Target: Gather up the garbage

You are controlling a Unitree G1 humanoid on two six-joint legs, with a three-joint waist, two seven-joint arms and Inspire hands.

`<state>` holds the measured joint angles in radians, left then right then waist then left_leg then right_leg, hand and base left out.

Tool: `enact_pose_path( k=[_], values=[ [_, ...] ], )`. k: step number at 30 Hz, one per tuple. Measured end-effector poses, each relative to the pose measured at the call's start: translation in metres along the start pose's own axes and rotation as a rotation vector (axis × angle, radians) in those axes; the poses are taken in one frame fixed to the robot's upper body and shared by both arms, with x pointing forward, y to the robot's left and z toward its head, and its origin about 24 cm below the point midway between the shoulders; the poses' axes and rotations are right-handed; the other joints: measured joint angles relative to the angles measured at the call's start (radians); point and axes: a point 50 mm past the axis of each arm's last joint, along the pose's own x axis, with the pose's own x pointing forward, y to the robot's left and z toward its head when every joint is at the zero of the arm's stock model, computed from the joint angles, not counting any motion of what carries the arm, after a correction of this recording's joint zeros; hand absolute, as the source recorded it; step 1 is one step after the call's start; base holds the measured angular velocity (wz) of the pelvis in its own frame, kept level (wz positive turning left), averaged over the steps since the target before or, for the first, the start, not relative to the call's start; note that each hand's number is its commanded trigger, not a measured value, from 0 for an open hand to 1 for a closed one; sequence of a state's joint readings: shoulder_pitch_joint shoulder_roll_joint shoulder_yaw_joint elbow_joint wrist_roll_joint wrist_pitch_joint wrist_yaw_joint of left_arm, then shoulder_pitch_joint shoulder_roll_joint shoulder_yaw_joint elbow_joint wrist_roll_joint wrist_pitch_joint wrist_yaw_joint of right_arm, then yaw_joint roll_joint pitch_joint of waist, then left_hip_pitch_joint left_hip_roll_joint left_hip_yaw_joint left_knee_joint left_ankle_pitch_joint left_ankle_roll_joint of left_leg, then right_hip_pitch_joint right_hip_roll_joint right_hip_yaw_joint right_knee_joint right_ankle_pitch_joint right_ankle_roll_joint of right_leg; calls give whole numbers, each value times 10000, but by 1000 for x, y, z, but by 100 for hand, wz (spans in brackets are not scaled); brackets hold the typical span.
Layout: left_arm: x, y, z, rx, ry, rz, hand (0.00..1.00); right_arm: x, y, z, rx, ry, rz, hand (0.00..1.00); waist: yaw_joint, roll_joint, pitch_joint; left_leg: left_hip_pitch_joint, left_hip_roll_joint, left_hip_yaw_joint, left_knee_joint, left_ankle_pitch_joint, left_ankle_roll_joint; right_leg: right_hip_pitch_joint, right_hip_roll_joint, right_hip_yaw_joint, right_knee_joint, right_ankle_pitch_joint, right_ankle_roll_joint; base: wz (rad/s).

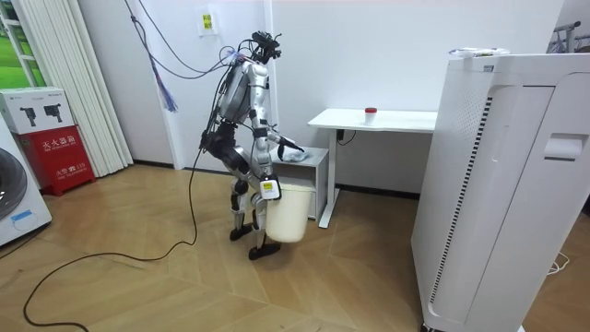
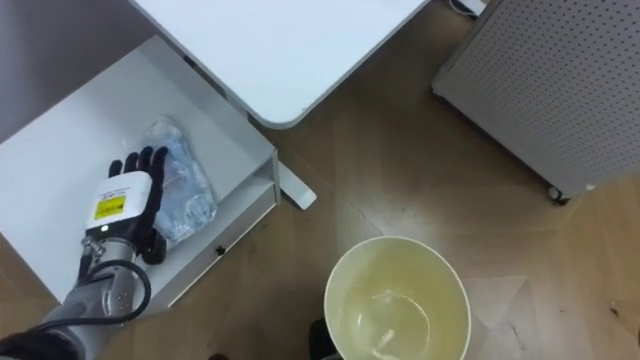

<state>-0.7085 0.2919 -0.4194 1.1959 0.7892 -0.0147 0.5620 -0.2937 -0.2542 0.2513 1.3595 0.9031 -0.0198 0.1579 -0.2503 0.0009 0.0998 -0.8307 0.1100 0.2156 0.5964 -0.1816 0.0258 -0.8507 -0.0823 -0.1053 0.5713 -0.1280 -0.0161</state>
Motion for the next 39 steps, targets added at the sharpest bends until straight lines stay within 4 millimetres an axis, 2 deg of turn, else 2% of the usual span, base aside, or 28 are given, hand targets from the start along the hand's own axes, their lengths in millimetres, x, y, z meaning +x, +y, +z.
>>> enact_pose_path(
  k=[1,4,7,14,24,26,30,35,39],
  values=[
    [1,1,2,372,-174,-59,100,-1,-2,0,-14,3,-57,100,-15,0,0,2,0,3,-65,0,1,-1,6,10,-20,11,6,0],
    [5,4,6,922,-369,-304,100,-2,-8,-3,148,51,-127,100,-43,0,0,42,-14,-1,-134,4,1,0,18,61,-80,37,12,-5],
    [3,-2,9,1208,-427,-813,100,-4,-13,-10,666,156,-228,100,-44,23,-15,168,-40,42,-232,8,-1,79,20,111,-123,47,25,-3],
    [9,5,13,1187,-308,-498,100,-3,-10,-14,958,394,-204,100,-177,10,-14,213,-93,29,-274,16,-7,116,28,181,-178,74,70,0],
    [6,1,10,936,-180,-812,100,-3,-8,-15,943,496,-281,100,-197,-98,-21,361,-160,13,-267,10,6,248,-34,170,-204,62,101,0],
    [0,-8,6,130,138,-1083,100,-2,-3,-15,749,514,-369,100,-156,-205,-15,549,-134,37,-265,-3,16,421,3,196,-210,61,101,-2],
    [-9,-18,1,-1736,760,-1169,100,0,6,-12,701,160,-166,100,15,-243,-8,564,-68,16,-154,-42,23,478,20,149,-190,60,96,-2],
    [-24,-37,12,-4036,1299,-1576,100,4,27,-5,365,-359,108,100,430,-276,-25,561,2,104,-89,-99,32,480,61,187,-144,64,86,-4],
    [-37,-52,26,-5184,1358,-2199,100,6,43,2,201,-810,546,100,456,-343,-33,541,-6,44,5,-100,36,486,51,171,-136,65,86,1]
  ],
)
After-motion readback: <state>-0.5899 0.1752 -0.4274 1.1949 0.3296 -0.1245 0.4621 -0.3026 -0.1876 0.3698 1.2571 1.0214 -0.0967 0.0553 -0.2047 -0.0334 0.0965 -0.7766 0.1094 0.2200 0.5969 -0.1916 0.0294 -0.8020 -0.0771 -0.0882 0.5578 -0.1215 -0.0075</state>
